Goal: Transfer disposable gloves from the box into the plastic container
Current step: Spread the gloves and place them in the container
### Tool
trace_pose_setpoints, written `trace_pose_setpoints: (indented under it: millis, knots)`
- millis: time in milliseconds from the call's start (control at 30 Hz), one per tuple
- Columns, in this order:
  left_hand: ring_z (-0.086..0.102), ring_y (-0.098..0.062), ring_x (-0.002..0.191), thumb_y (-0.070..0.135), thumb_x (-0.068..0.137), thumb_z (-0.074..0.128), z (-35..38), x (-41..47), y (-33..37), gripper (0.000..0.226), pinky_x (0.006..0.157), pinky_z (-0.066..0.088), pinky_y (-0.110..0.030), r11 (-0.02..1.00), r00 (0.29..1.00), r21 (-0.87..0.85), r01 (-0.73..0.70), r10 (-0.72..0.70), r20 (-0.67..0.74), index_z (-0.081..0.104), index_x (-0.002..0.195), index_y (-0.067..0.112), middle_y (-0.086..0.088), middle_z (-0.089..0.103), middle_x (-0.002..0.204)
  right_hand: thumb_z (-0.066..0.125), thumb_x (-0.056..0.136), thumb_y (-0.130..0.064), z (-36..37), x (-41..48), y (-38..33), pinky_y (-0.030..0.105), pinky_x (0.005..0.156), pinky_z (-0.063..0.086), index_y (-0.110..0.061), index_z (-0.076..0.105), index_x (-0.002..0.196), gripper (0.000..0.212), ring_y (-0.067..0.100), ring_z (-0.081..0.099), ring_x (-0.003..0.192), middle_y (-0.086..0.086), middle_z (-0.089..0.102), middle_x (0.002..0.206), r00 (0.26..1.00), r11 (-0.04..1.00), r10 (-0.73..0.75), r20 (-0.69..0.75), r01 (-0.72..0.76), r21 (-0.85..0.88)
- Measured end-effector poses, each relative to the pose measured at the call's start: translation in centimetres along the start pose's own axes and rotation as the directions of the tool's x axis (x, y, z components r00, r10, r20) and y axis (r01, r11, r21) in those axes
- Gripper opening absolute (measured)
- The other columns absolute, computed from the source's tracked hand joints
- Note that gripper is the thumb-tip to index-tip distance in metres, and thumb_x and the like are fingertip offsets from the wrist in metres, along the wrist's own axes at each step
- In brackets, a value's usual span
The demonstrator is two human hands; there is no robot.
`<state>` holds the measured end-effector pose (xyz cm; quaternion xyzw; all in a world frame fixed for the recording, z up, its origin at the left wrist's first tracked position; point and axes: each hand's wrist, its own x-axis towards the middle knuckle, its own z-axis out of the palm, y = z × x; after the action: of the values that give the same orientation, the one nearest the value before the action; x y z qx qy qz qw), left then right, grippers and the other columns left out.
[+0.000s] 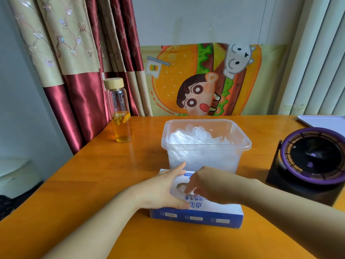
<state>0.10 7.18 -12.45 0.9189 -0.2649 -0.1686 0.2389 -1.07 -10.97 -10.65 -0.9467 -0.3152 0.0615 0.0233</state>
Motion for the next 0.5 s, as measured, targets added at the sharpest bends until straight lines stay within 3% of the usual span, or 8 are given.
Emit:
trace_pose_setpoints:
  millis: [67, 167, 300, 367, 433, 500]
  knots:
    - [0.018, -0.003, 0.142, 0.057, 0.076, 0.071, 0.0, 0.0, 0.0, 0.109, 0.108, 0.029, -0.02, 1.0, 1.0, 0.004, -0.011, 0.011, -0.001, -0.009, 0.149, 0.043, 0.026, 0.012, 0.156, 0.054, 0.096, -0.026, 0.3, 0.2, 0.3, 0.019, 0.082, 0.047, -0.029, 0.063, 0.123, 0.029, 0.016, 0.059, 0.104, -0.005, 0.057, 0.121, 0.996, 1.0, 0.001, -0.086, -0.002, -0.011]
    - [0.019, -0.004, 0.141, 0.056, 0.077, 0.07, -0.2, 0.0, -0.1, 0.108, 0.112, 0.03, -0.023, 0.999, 1.0, 0.029, -0.014, 0.013, 0.014, -0.007, 0.151, 0.039, 0.021, 0.012, 0.156, 0.055, 0.093, -0.04, 0.8, 0.7, 0.5, 0.012, 0.064, 0.03, -0.032, 0.067, 0.112, 0.024, 0.015, 0.052, 0.094, -0.008, 0.05, 0.115, 0.969, 0.997, 0.007, -0.246, -0.026, -0.073]
    - [0.009, -0.002, 0.144, 0.052, 0.078, 0.072, -0.2, 0.2, -0.3, 0.109, 0.113, 0.016, -0.018, 0.999, 1.0, 0.036, -0.019, 0.018, 0.01, -0.007, 0.152, 0.037, 0.016, 0.009, 0.158, 0.056, 0.091, -0.034, 2.3, 1.7, 0.7, 0.024, 0.067, 0.037, -0.021, 0.064, 0.09, 0.016, 0.022, 0.059, 0.086, -0.006, 0.057, 0.105, 0.936, 1.0, 0.025, -0.351, -0.019, 0.019]
    - [0.006, -0.001, 0.144, 0.052, 0.079, 0.07, -0.1, 0.1, -0.4, 0.109, 0.112, 0.014, -0.018, 0.999, 1.0, 0.032, -0.016, 0.015, 0.015, -0.011, 0.151, 0.037, 0.018, 0.005, 0.158, 0.054, 0.092, -0.027, 2.6, 1.9, 0.8, 0.022, 0.072, 0.032, -0.025, 0.069, 0.094, 0.016, 0.022, 0.06, 0.09, -0.007, 0.059, 0.115, 0.944, 1.0, -0.023, -0.33, 0.02, -0.014]
    - [0.007, -0.002, 0.144, 0.053, 0.08, 0.069, -0.1, 0.0, -0.3, 0.109, 0.109, 0.016, -0.017, 1.0, 1.0, 0.028, -0.009, 0.009, 0.026, -0.013, 0.15, 0.037, 0.021, 0.007, 0.156, 0.05, 0.096, -0.029, 2.0, 1.6, 1.1, 0.02, 0.078, 0.029, -0.034, 0.067, 0.112, 0.024, 0.017, 0.057, 0.099, -0.009, 0.055, 0.124, 0.971, 0.994, -0.096, -0.218, 0.081, -0.074]
    - [0.009, -0.003, 0.144, 0.054, 0.079, 0.068, -0.1, 0.1, -0.3, 0.11, 0.106, 0.018, -0.016, 1.0, 0.999, 0.021, -0.011, 0.01, 0.034, -0.015, 0.149, 0.038, 0.025, 0.01, 0.155, 0.049, 0.097, -0.032, 0.8, 1.1, 1.6, 0.019, 0.078, 0.035, -0.038, 0.06, 0.123, 0.029, 0.016, 0.055, 0.099, -0.008, 0.052, 0.118, 0.993, 0.993, -0.091, -0.073, 0.085, -0.078]
